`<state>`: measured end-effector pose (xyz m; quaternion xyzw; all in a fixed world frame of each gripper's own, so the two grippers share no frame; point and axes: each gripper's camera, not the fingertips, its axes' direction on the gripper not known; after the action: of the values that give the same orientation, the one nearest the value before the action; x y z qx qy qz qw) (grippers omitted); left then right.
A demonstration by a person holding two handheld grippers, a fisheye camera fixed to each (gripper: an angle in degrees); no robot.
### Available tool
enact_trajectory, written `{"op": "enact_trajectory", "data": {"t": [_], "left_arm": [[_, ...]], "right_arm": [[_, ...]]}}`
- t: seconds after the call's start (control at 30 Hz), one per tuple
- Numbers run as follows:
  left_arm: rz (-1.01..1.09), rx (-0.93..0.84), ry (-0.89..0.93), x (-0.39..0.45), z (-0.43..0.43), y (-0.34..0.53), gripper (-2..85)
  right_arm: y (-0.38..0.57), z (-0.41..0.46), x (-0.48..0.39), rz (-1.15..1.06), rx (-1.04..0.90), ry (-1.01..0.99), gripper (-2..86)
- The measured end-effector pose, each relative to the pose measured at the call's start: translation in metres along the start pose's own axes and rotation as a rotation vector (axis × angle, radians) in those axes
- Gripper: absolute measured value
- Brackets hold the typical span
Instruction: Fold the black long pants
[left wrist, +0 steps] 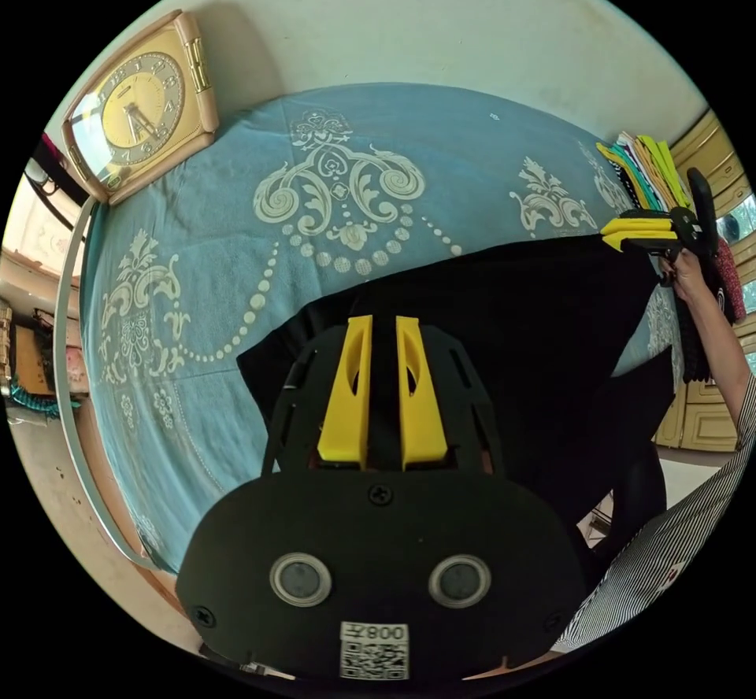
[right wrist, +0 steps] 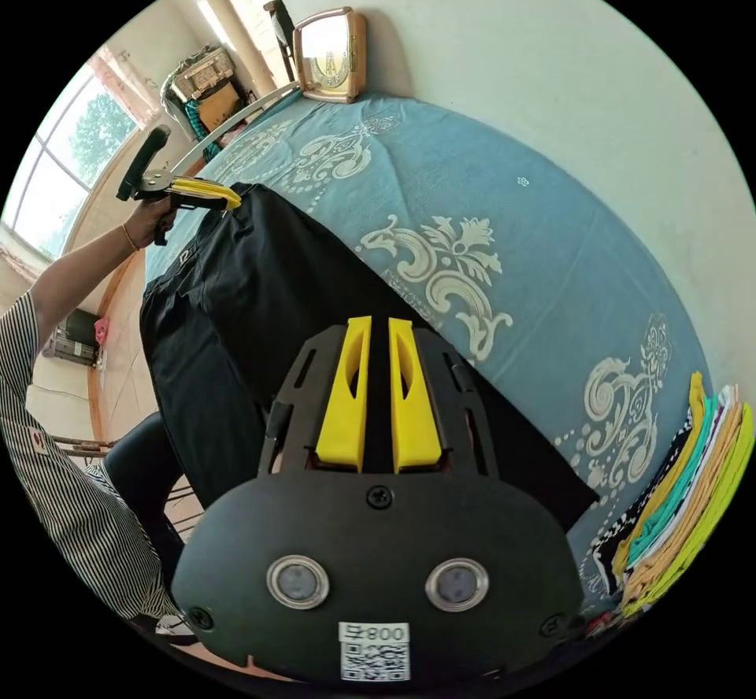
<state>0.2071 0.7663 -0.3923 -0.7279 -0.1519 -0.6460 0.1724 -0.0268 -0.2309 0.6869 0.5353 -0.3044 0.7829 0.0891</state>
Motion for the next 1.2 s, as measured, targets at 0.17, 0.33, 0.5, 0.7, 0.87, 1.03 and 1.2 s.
{"op": "enact_trajectory", "data": {"t": [0.17, 0.33, 0.5, 0.7, 0.87, 1.03, 1.2], "left_arm": [[0.024, -0.001, -0.027, -0.017, 0.007, -0.039, 4.8], [0.042, 0.006, -0.034, -0.027, 0.011, -0.071, 5.2], [0.042, 0.020, -0.015, -0.033, 0.015, -0.100, 5.2], [0.071, 0.043, -0.008, -0.038, 0.007, -0.124, 5.9], [0.154, -0.028, -0.023, -0.049, 0.007, -0.126, 6.9], [0.187, -0.090, -0.062, -0.060, 0.008, -0.128, 7.5], [0.296, -0.142, -0.039, -0.059, 0.013, -0.128, 4.4]], "right_arm": [[-0.057, 0.027, -0.018, -0.095, -0.072, 0.044, 6.1], [-0.088, 0.045, -0.032, -0.141, -0.172, 0.129, 4.7], [-0.110, 0.039, -0.044, -0.179, -0.150, 0.185, 1.0], [-0.140, 0.025, -0.044, -0.130, -0.146, 0.167, 0.4], [-0.144, -0.013, -0.049, -0.111, -0.031, 0.152, 1.9], [-0.163, -0.007, -0.053, -0.145, -0.143, 0.068, 5.7], [-0.171, -0.019, -0.063, -0.155, -0.145, 0.087, 4.7]]}}
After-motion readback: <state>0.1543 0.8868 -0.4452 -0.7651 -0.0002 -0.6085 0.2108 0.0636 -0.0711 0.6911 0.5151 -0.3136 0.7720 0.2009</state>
